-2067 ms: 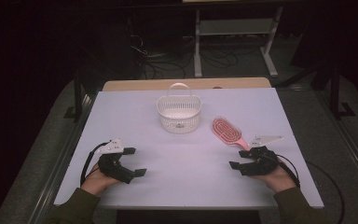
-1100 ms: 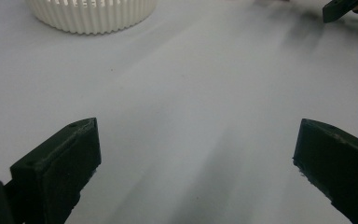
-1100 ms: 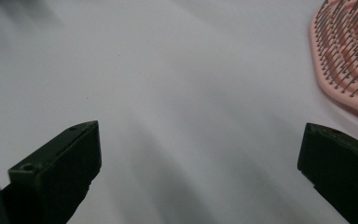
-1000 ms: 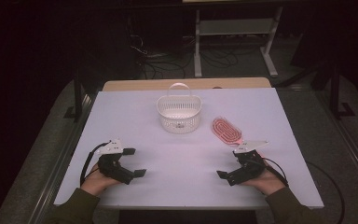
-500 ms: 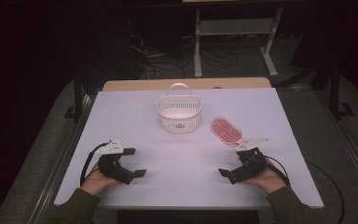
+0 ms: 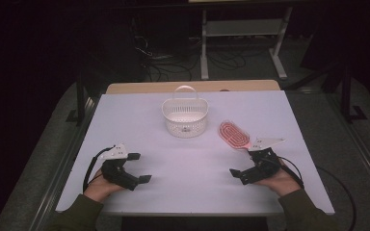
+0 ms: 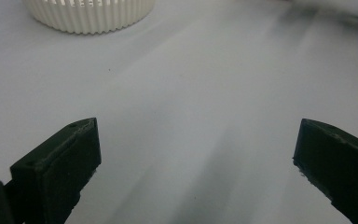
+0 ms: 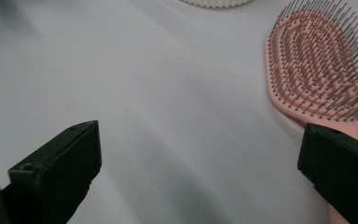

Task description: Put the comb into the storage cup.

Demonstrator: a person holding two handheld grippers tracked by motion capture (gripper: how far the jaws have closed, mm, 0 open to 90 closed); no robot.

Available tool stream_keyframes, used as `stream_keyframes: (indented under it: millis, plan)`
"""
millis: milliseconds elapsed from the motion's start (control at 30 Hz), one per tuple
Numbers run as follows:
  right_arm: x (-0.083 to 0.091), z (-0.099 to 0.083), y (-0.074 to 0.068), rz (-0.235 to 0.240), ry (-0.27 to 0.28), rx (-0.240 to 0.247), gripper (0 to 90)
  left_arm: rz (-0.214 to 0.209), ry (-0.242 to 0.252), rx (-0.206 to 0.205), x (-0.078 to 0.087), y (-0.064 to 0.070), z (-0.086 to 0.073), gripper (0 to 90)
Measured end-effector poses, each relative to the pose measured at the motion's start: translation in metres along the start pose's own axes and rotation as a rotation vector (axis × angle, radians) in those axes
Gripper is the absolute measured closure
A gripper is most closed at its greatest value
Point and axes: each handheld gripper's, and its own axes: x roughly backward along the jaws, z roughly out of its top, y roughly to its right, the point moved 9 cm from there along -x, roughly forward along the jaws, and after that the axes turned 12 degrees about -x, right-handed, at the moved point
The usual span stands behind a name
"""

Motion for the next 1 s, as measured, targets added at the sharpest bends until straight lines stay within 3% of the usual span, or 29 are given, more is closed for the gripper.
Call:
stream_keyframes:
  millis: [1000]
  plan:
    - [0.018,0.019,0.031,-0.05,0.039,-0.048,0.0,0.001,0.002,0.003,0.0,-0.001,0.0,0.3]
